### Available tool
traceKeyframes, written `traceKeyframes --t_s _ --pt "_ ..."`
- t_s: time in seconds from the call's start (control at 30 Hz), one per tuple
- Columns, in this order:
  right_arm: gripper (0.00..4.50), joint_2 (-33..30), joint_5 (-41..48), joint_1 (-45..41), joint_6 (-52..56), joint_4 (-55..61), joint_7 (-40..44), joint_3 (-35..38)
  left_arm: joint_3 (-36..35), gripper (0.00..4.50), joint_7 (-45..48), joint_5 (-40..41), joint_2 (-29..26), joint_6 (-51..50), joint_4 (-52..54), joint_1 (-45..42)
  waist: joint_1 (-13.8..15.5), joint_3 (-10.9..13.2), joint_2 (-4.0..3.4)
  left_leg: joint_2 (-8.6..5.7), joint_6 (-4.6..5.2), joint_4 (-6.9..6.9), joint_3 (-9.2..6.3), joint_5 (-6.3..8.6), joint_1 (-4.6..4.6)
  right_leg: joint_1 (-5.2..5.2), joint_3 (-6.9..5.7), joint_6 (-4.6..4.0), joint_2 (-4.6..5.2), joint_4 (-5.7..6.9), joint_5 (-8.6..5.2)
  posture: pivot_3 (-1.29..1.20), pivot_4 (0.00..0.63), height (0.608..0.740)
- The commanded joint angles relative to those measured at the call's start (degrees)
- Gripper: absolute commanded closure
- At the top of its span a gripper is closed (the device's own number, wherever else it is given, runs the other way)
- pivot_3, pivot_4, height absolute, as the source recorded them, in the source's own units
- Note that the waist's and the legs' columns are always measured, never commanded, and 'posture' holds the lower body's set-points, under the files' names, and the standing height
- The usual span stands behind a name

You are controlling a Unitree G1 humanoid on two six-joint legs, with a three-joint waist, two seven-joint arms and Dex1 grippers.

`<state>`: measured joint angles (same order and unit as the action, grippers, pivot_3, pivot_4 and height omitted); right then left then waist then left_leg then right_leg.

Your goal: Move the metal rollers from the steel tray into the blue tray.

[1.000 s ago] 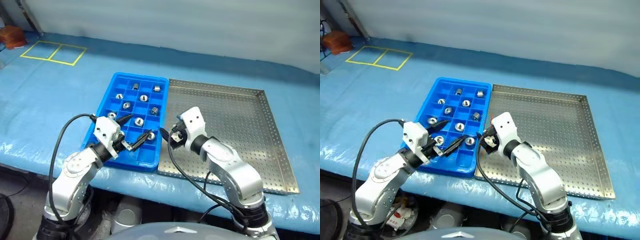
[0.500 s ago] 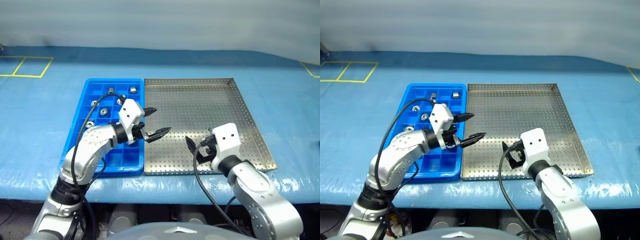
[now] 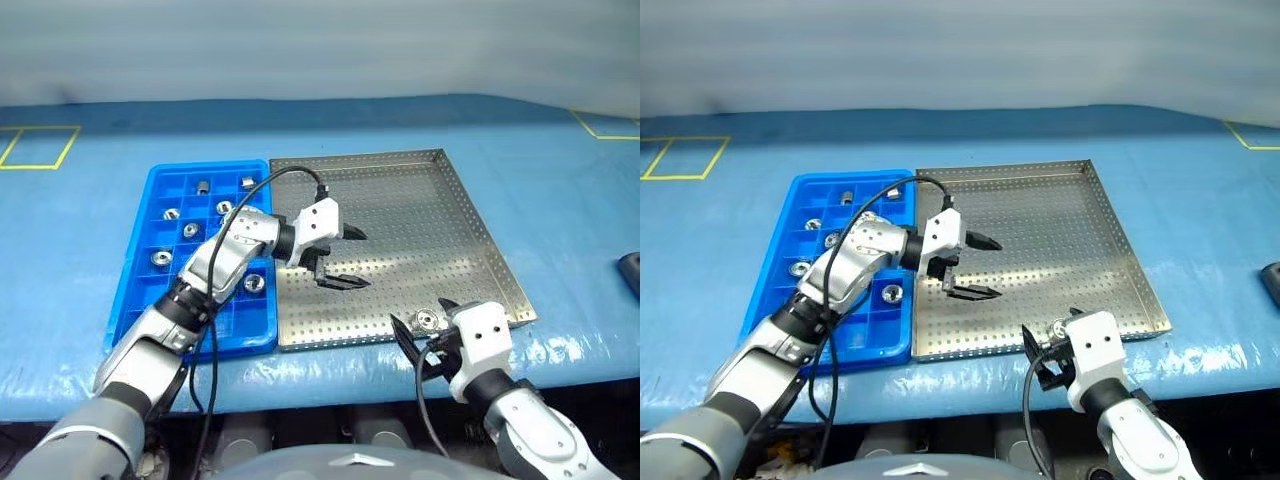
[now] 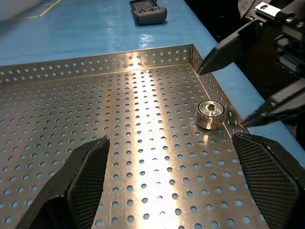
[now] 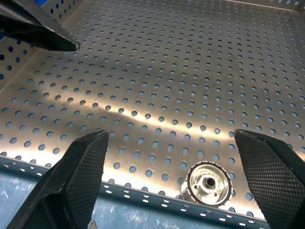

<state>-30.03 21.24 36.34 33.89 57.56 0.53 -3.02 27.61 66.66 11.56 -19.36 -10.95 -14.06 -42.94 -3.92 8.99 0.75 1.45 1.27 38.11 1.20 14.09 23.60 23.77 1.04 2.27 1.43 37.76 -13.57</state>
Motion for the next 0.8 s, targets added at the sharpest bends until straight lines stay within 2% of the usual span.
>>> traceKeyframes --t_s 0.03,0.2,0.4,0.6,0.8 --pt "0.06 -4.1 3.6 2.5 -7.0 2.4 -4.1 -1.3 1.1 0.0 3.7 -3.4 4.2 10.6 -8.9 -5.2 -0.3 0.0 0.02 0.0 0.03 0.04 0.02 0.02 0.01 0.01 0.02 0.03 0.0 -0.01 0.02 -0.22 0.15 0.74" --pt "0.06 -9.0 6.2 5.1 -13.0 2.4 -11.4 -2.8 1.3 0.0 5.9 -7.4 9.8 20.2 -22.1 -10.6 -1.2 0.0 0.05 -0.02 0.14 0.12 0.14 0.08 0.04 0.02 0.18 0.14 0.0 -0.06 0.08 -0.27 0.15 0.74" --pt "0.06 -11.2 8.5 11.2 -15.5 2.4 -21.3 -2.7 2.7 0.0 8.5 -12.5 13.4 32.4 -33.9 -14.5 -2.3 0.0 0.07 -0.03 0.17 0.11 0.2 0.1 0.07 0.04 0.24 0.19 0.0 -0.07 0.08 -0.33 0.15 0.74" --pt "0.06 -13.6 10.3 14.7 -17.6 2.4 -25.5 -3.4 3.0 0.0 7.9 -17.2 16.1 42.9 -41.8 -16.7 -4.6 0.0 0.11 -0.02 0.27 0.14 0.32 0.16 0.05 0.04 0.39 0.25 0.03 -0.09 0.08 -0.37 0.15 0.74" --pt "0.06 -12.7 11.9 11.6 -15.3 2.4 -28.2 -4.8 2.8 0.0 3.9 -21.5 18.7 51.0 -47.3 -18.5 -6.7 0.0 0.19 0.0 0.27 0.16 0.32 0.16 0.05 0.02 0.41 0.29 0.03 -0.09 0.1 -0.38 0.15 0.74"
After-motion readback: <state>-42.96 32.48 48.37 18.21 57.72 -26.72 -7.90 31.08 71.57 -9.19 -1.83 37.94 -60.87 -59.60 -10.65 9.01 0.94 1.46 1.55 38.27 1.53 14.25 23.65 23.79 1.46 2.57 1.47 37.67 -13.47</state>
